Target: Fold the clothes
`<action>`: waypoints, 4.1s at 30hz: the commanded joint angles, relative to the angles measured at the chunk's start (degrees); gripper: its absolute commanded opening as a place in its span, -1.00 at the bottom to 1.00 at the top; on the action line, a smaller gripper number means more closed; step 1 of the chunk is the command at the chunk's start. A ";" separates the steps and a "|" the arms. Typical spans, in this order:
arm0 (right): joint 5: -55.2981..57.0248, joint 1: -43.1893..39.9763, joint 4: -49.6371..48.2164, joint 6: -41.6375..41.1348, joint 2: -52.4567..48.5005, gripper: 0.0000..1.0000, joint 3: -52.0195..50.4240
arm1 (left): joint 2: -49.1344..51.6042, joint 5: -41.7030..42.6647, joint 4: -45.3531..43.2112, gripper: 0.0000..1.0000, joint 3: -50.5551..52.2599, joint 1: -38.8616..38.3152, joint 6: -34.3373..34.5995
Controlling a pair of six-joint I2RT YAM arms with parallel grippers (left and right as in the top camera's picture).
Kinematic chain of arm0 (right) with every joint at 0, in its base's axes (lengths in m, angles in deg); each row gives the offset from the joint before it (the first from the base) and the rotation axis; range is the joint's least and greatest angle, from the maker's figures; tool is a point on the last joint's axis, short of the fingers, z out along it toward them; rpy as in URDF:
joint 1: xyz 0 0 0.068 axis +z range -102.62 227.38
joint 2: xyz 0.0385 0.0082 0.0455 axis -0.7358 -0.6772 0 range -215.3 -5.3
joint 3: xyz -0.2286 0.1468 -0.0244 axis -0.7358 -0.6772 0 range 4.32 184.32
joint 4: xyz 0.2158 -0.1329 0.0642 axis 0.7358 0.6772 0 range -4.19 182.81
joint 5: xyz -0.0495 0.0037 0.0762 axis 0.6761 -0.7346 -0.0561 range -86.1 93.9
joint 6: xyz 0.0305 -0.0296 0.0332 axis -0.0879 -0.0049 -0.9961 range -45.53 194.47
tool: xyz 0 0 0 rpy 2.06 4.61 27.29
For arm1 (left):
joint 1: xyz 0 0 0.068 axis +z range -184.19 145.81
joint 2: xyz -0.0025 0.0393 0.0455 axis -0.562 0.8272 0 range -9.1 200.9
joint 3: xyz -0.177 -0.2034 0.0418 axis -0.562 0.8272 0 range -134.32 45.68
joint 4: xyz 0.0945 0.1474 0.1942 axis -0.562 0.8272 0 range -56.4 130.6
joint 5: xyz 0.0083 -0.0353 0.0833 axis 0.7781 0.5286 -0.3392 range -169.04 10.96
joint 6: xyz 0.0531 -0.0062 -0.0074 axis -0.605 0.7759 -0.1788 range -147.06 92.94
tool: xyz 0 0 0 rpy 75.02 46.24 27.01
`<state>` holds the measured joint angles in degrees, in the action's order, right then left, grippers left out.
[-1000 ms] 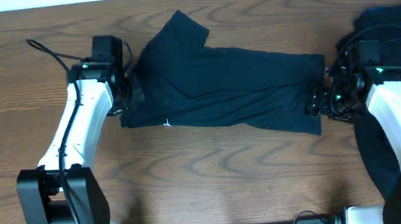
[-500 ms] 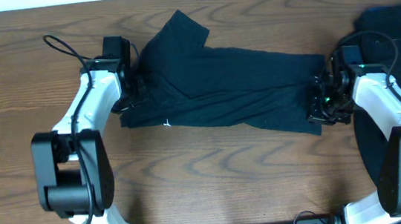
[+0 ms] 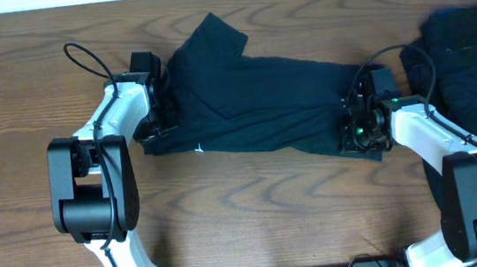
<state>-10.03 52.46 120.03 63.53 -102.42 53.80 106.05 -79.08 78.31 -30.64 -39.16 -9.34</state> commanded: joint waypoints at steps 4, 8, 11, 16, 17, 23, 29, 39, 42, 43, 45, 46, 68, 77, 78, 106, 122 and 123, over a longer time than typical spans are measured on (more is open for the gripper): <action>6.93 -0.22 2.73 -4.00 -0.35 -0.97 -0.44 | 0.92 -1.09 4.22 -0.87 1.88 0.90 -0.61; 11.28 -0.42 4.22 -5.35 -0.35 -0.97 -0.44 | 0.92 -1.07 4.70 -0.87 5.57 0.90 1.03; 12.66 -0.63 5.25 -5.35 -0.35 -0.98 -0.44 | 0.92 -1.07 5.42 -0.88 8.31 0.90 1.75; 14.23 -1.27 5.46 -5.33 -0.35 -0.90 -0.44 | 0.90 -1.05 7.13 -0.88 10.25 0.90 3.63; 14.60 -1.51 5.49 -5.33 -0.35 -0.88 -0.44 | 0.90 -1.03 7.65 -0.88 10.25 0.90 4.09; 14.60 -2.97 6.19 -5.31 -0.35 -0.84 -0.44 | 0.81 -0.79 10.32 -0.88 10.25 0.90 5.55; 14.60 -3.30 6.25 -5.29 -0.35 -0.76 -0.44 | -1.27 -0.42 12.24 -0.88 10.25 0.90 5.53; 14.53 -3.30 6.29 -5.31 -0.33 -0.09 -0.17 | -14.23 -0.42 13.35 -0.86 10.19 0.90 5.51; 13.81 -3.30 6.60 -5.29 -0.31 0.07 0.94 | -19.06 -0.42 13.31 -0.67 10.19 0.90 5.46; 13.14 -3.30 7.06 -5.31 -0.28 0.11 1.60 | -20.48 -0.42 13.27 -0.66 10.14 0.90 5.46; 10.88 -3.30 8.70 -5.27 -0.28 0.19 3.63 | -23.04 -0.44 13.11 -0.66 9.92 0.90 5.01; 10.08 -3.30 9.66 -5.07 -0.28 0.22 4.72 | -24.02 -0.44 13.03 -0.66 9.90 0.90 4.81; 6.97 -3.54 26.29 1.81 -0.31 0.62 29.75 | -20.81 9.92 4.72 -0.70 0.85 0.90 -3.78; 7.15 -6.32 24.70 1.57 -0.31 0.43 35.65 | -1.42 10.10 18.29 -0.68 -29.42 0.24 -7.63; 7.56 -6.75 24.24 1.57 -0.42 0.41 35.63 | 0.55 10.08 18.53 -0.67 -31.63 0.13 -7.67; 8.59 -6.49 20.68 2.91 -13.38 0.48 35.54 | 18.62 -0.94 -5.49 0.08 -34.49 -7.74 -17.70; 8.61 -6.51 20.70 2.91 -13.38 0.51 35.54 | 23.21 -1.07 -8.35 0.08 -34.45 -7.58 -17.42; 8.68 -6.51 20.57 2.95 -13.38 0.52 35.54 | 23.21 -1.07 -8.24 0.08 -34.45 -7.58 -17.22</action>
<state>-1.77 45.38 140.77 65.80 -115.53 88.59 128.30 -79.47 69.74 -64.58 -46.99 -26.04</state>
